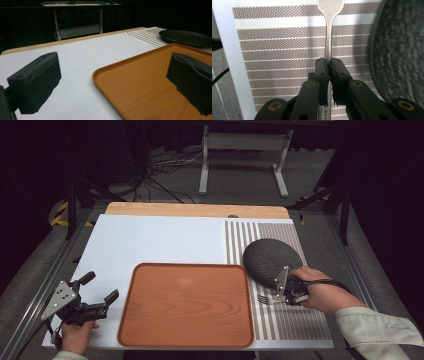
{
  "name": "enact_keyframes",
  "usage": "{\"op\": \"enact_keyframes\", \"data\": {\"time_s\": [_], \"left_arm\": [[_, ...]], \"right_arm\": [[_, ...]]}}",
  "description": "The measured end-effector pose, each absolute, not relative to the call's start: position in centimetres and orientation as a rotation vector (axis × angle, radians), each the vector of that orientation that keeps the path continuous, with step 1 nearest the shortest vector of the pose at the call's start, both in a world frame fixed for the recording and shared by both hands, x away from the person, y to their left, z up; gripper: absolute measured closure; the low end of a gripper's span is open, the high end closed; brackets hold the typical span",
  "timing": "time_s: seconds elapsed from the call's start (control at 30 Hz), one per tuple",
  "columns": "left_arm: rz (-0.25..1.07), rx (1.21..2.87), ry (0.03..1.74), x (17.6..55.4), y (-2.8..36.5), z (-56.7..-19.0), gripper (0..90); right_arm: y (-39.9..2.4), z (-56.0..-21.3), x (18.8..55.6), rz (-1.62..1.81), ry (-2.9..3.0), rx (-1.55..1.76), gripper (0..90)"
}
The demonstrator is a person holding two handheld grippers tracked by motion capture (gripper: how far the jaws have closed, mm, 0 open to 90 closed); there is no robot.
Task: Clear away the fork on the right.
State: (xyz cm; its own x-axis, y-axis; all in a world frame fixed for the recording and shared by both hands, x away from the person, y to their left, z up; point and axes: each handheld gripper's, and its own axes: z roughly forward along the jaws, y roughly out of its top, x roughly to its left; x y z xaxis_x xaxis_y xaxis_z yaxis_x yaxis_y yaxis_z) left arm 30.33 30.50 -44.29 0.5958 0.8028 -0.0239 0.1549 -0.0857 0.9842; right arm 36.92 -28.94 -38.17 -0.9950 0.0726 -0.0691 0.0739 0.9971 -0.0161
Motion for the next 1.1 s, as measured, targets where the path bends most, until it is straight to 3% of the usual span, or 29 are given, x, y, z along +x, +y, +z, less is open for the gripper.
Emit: {"op": "enact_keyframes", "data": {"time_s": [0.7,1.1], "left_arm": [[0.660,1.585,0.813,30.2,30.4,-44.2,0.3],[0.648,1.592,0.815,30.3,30.4,-44.3,0.3]], "right_arm": [[-27.5,-33.3,37.4,0.169,2.969,0.266,84.9],[-24.1,-31.9,37.3,0.339,2.950,0.425,84.9]]}}
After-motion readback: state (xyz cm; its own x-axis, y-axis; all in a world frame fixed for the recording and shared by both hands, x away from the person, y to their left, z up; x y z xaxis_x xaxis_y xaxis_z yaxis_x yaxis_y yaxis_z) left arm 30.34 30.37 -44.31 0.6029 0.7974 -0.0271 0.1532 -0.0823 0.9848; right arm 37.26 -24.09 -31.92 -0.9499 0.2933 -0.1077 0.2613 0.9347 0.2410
